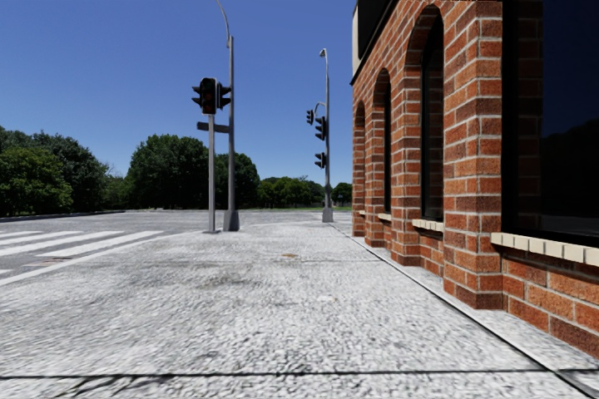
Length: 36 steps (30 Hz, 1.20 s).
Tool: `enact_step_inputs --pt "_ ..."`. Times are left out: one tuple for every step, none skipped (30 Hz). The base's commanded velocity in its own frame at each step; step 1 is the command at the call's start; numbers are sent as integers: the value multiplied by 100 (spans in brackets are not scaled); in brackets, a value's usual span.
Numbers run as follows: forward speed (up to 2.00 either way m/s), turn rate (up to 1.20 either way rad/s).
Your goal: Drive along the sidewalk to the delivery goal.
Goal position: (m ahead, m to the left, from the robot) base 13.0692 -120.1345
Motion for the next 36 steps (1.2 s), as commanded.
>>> enact_step_inputs --pt "199 0" --pt "199 0" --pt "199 0" --pt "199 0" --pt "199 0" --pt "199 0" --pt "199 0" --pt "199 0" --pt "200 0" --pt "200 0" --pt "200 0" --pt "200 0" --pt "200 0" --pt "200 0" --pt "200 0" --pt "200 0" --pt "200 0" --pt "200 0" --pt "200 0" --pt "200 0" --pt "200 0" --pt "200 0" --pt "200 0" --pt "200 0" --pt "200 0" --pt "200 0" --pt "200 0" --pt "200 0" --pt "200 0" --pt "200 0" --pt "200 0" --pt "200 0" --pt "200 0" --pt "200 0" --pt "200 0" --pt "200 0"
